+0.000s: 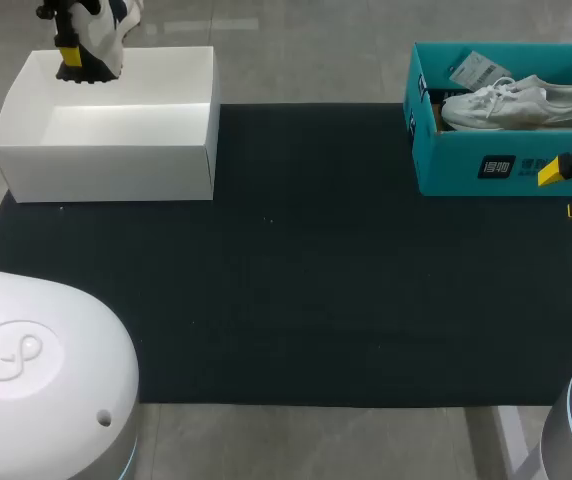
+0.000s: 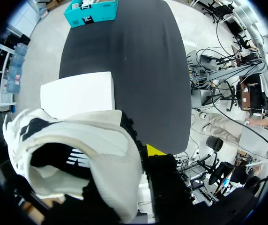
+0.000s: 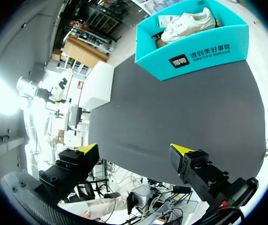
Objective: Take the shoe out of the shoebox, open the shoe tongue, remove and reinsert the insole, then place the shoe into the shoebox
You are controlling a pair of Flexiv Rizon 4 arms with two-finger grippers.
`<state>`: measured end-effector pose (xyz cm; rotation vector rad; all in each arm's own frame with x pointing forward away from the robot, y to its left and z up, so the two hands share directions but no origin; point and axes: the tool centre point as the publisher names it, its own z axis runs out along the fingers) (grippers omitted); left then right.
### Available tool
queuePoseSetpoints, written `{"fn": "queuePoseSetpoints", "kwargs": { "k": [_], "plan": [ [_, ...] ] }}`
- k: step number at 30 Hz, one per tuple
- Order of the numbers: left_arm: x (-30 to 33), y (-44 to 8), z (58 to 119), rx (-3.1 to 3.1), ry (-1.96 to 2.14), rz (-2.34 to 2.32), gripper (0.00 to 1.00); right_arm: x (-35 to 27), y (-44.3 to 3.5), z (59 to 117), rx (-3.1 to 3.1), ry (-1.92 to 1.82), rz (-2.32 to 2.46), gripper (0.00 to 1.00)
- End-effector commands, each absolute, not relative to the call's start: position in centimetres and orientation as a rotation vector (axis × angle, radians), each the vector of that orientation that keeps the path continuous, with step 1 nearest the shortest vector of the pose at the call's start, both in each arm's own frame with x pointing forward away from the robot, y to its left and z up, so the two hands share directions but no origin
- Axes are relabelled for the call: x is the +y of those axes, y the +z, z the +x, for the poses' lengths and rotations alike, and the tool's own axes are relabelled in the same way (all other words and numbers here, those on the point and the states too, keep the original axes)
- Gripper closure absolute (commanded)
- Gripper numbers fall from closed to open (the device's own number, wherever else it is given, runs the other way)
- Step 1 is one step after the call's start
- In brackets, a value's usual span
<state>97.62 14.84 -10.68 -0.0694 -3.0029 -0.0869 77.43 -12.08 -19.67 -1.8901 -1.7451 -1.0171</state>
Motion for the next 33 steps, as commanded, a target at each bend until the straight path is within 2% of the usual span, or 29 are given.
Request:
{"fn": "queuePoseSetpoints", "kwargs": {
  "k": [1, 7, 14, 33],
  "plan": [
    [14.8, -10.5, 97.6, -3.004, -0.093, -0.070, 1.00, -12.1, -19.7, 77.4, -1.745, -1.016, -1.893, 0.00],
    [14.8, -10.5, 97.6, -3.004, -0.093, -0.070, 1.00, -12.1, -19.7, 77.4, -1.745, -1.016, -1.893, 0.00],
    [18.8, -12.3, 97.2, -3.026, -0.024, -0.058, 1.00, -12.1, -19.7, 77.4, -1.745, -1.016, -1.893, 0.00],
    [28.8, -14.1, 100.4, -2.974, -0.244, -0.580, 1.00, -12.1, -19.7, 77.4, -1.745, -1.016, -1.893, 0.00]
  ]
}}
